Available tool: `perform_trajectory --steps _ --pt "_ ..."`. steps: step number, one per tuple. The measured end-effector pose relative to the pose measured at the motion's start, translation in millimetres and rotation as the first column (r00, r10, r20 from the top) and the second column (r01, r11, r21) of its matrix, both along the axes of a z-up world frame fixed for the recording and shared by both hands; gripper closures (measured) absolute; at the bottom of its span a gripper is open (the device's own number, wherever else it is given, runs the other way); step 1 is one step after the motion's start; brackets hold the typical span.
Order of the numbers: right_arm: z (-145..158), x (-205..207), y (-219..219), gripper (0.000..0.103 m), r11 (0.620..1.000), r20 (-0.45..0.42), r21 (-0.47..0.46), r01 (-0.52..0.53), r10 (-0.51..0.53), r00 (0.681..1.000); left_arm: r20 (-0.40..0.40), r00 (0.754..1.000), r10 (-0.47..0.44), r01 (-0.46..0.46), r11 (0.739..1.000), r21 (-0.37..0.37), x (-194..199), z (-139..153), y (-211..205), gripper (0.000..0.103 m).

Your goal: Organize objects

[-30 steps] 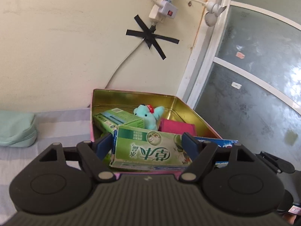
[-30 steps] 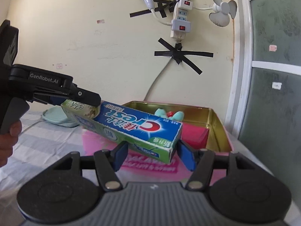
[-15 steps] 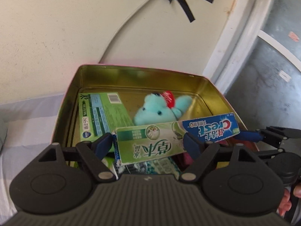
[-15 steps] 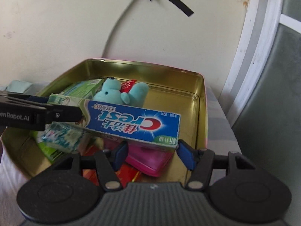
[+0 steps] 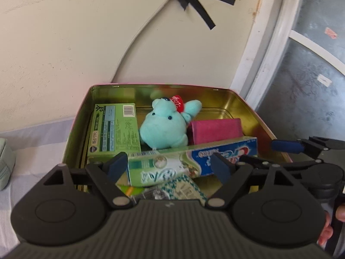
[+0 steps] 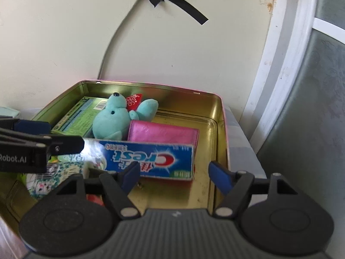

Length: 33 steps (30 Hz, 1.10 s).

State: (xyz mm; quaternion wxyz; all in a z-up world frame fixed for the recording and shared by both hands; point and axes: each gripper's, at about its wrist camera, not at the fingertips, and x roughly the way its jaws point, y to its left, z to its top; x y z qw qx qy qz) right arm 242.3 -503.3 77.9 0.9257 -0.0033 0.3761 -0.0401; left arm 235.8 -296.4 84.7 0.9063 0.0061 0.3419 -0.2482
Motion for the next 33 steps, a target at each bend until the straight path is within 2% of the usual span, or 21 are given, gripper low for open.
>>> perform_trajectory --steps 10,16,21,24,30,33 --pt "7.0 -68.2 9.0 0.031 0.995 0.077 0.085 0.05 -0.056 0.995 0.141 0.99 0.002 -0.005 1.0 0.022 -71.3 10.7 21.4 0.017" --pt "13.1 -121.0 21.7 0.031 0.996 0.163 0.073 0.057 -0.068 0.984 0.205 0.979 0.005 -0.012 0.999 0.034 -115.2 4.9 45.2 0.017" --pt "1.1 -163.7 30.8 0.03 0.99 0.192 0.121 0.076 -0.098 0.976 0.204 0.979 0.008 -0.018 0.999 0.049 -138.4 -11.5 62.6 0.016" --pt "-15.1 -178.5 35.9 0.029 0.985 0.169 0.143 0.093 -0.117 0.979 0.179 0.984 0.014 -0.027 0.997 0.07 -143.2 -26.3 69.8 0.016" --pt "-46.5 -188.2 47.2 0.029 0.974 0.098 0.183 0.136 -0.156 0.983 0.154 0.987 0.037 -0.057 0.991 0.124 -143.1 -51.3 85.3 0.016" --pt "-53.7 -188.5 58.5 0.028 0.977 0.093 0.167 0.133 -0.15 0.984 0.145 0.988 0.059 -0.08 0.987 0.141 -138.2 -57.9 96.7 0.016"
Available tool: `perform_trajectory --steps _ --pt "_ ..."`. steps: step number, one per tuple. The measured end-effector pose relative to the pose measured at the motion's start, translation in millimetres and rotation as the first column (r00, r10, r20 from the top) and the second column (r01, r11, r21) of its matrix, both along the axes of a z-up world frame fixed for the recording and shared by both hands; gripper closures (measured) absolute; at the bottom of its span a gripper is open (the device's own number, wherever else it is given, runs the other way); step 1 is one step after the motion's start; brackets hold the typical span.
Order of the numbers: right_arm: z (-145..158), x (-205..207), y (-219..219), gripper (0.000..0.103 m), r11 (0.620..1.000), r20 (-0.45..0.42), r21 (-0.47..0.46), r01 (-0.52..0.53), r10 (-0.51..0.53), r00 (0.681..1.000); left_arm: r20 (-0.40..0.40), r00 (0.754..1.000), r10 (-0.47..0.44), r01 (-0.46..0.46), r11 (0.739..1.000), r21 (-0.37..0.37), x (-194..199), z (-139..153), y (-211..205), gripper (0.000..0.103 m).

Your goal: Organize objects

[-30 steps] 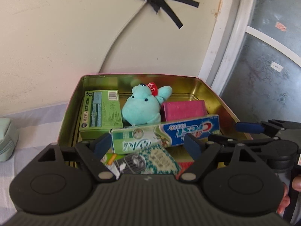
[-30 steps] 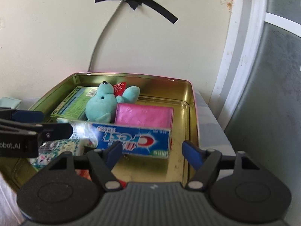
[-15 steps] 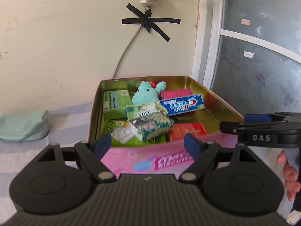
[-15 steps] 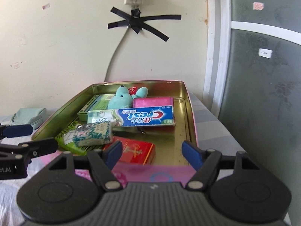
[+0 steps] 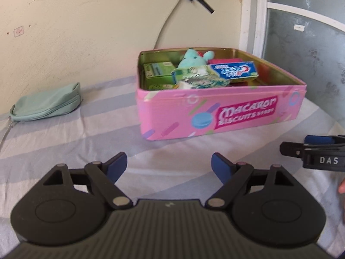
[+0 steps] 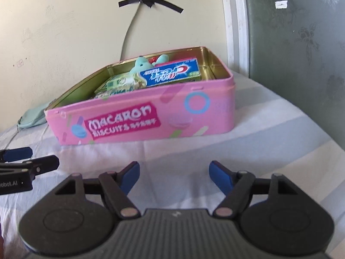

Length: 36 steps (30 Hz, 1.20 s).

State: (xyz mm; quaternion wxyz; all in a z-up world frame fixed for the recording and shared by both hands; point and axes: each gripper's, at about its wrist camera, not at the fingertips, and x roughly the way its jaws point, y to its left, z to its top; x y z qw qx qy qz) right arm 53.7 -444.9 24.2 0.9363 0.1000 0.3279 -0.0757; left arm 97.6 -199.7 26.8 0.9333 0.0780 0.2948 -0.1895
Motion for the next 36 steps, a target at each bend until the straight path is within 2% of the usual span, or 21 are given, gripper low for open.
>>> perform_trajectory --steps 8,18,29,33,36 --pt "-1.5 13.2 32.4 0.025 0.998 -0.007 -0.044 -0.046 0.046 0.999 -0.026 0.997 0.075 -0.075 0.997 0.01 18.9 -9.3 35.5 0.016" --pt "-1.2 44.4 105.7 0.024 0.976 -0.026 -0.082 -0.2 0.198 0.98 -0.021 0.986 0.165 -0.164 0.985 0.057 43.4 -7.0 90.4 0.016" --pt "0.5 86.2 205.1 0.024 0.906 -0.054 -0.094 -0.412 0.408 0.911 -0.032 0.952 0.305 -0.302 0.951 0.072 77.3 -8.9 173.2 0.013" --pt "0.6 99.8 232.6 0.022 0.882 -0.064 -0.106 -0.459 0.455 0.888 -0.018 0.937 0.349 -0.346 0.934 0.085 90.1 -9.4 198.1 0.013" --pt "0.8 112.5 249.5 0.022 0.874 -0.062 -0.099 -0.475 0.471 0.88 -0.028 0.924 0.38 -0.378 0.923 0.067 99.9 -9.8 217.6 0.012"
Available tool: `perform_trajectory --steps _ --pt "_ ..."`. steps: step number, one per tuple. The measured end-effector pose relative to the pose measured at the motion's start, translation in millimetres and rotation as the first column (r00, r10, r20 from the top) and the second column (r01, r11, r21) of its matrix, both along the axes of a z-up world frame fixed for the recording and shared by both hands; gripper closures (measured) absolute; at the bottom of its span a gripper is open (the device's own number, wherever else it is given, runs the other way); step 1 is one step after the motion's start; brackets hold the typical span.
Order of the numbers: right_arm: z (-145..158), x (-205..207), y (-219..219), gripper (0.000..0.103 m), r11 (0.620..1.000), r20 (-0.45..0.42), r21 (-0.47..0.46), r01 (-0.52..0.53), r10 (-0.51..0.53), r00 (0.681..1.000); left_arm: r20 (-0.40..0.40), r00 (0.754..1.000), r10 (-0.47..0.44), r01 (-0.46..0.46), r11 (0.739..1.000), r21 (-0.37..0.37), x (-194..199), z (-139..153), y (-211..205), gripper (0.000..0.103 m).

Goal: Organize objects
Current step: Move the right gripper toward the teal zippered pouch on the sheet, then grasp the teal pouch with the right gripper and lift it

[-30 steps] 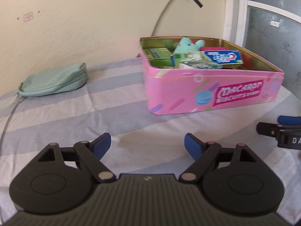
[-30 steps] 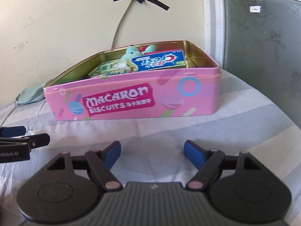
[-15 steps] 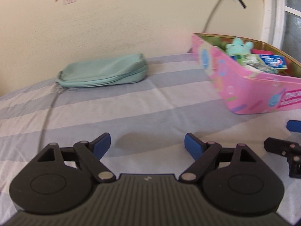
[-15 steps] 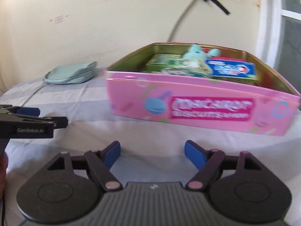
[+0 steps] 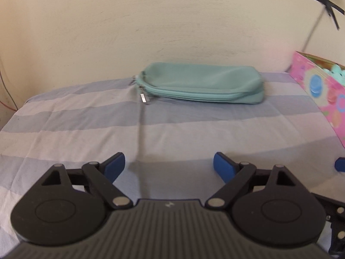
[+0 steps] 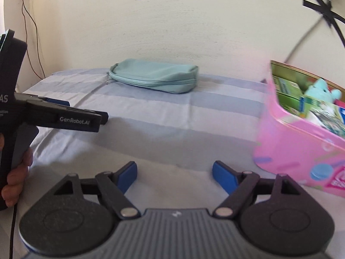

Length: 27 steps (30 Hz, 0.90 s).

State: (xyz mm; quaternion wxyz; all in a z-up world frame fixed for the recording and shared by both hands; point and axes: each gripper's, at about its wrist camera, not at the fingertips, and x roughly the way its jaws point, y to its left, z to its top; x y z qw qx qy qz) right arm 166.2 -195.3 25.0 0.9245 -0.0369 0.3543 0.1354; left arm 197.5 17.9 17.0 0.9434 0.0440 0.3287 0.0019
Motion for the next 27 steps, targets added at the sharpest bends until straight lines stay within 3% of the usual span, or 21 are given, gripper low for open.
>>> perform_trajectory --steps 6,12,20,23,27 --pt "-0.7 31.9 22.8 0.02 1.0 -0.003 0.02 0.02 -0.02 1.0 -0.022 0.998 0.062 -0.064 0.995 -0.08 22.0 -2.5 32.7 0.012" --pt "-4.0 72.3 28.1 0.019 0.995 0.002 0.053 0.085 -0.085 0.996 -0.03 0.997 0.067 -0.069 0.996 -0.057 34.3 -2.5 39.6 0.011" --pt "-8.4 123.3 7.2 0.016 0.93 -0.05 0.317 0.189 -0.182 0.982 -0.038 0.997 0.061 -0.063 0.996 -0.07 35.9 -1.7 43.8 0.007" --pt "-9.7 141.1 8.7 0.014 0.909 -0.061 0.351 0.224 -0.217 0.974 -0.04 0.998 0.058 -0.06 0.996 -0.073 35.7 -1.9 43.9 0.005" --pt "-12.6 166.5 18.9 0.013 0.912 -0.061 0.33 0.243 -0.236 0.97 -0.041 0.998 0.052 -0.055 0.996 -0.075 34.5 -2.0 43.1 0.004"
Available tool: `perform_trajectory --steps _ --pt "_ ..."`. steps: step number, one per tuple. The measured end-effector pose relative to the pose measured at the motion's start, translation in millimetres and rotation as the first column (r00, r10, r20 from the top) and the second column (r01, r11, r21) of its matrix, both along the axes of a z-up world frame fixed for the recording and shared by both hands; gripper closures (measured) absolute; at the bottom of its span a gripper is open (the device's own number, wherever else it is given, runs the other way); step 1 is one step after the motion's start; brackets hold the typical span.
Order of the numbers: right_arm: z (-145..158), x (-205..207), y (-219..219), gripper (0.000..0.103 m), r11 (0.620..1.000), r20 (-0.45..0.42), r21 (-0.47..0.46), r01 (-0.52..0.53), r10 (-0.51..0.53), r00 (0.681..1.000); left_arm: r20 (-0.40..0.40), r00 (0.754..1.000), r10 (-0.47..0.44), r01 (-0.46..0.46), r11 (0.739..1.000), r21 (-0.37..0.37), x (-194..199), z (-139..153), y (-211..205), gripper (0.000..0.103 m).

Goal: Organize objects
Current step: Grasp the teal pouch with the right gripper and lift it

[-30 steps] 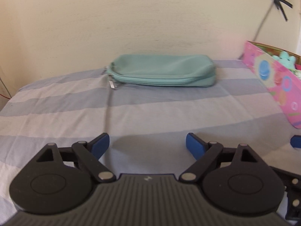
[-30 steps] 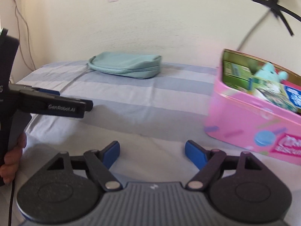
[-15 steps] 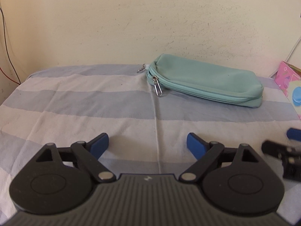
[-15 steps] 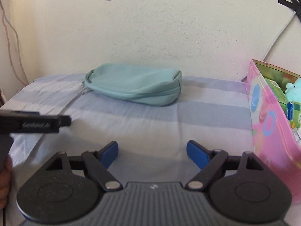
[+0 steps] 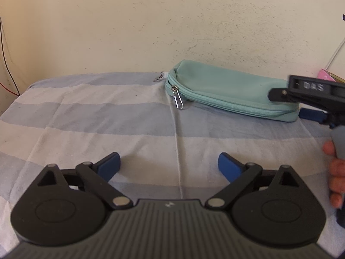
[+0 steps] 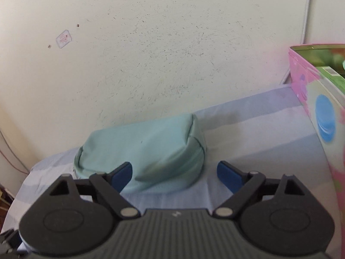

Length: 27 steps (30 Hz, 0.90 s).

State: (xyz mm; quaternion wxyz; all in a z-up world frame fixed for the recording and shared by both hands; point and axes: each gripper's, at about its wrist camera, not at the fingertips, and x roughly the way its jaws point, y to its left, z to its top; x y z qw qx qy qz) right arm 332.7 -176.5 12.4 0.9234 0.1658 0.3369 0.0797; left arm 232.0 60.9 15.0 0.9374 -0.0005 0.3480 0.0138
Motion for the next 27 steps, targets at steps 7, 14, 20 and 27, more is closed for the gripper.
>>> perform_trajectory --steps 7,14,20,27 --pt "-2.7 30.7 22.7 0.016 0.996 -0.011 -0.087 0.0 -0.001 1.0 -0.004 1.0 -0.023 0.023 1.0 -0.005 0.8 0.2 -3.4 0.002" --pt "-4.2 21.6 13.8 0.049 0.997 0.008 -0.068 0.031 -0.031 0.999 -0.003 1.0 -0.028 0.028 1.0 -0.01 0.5 -1.5 -7.4 0.002" --pt "-2.5 -12.3 13.4 0.061 0.997 0.04 -0.078 -0.013 0.016 0.999 -0.001 1.0 -0.03 0.03 0.999 -0.017 3.3 -2.1 -6.2 0.002" --pt "1.2 -64.9 1.6 0.065 0.997 0.074 -0.05 -0.059 0.063 0.995 0.007 1.0 -0.031 0.031 0.999 -0.037 4.2 -2.8 -5.0 0.002"
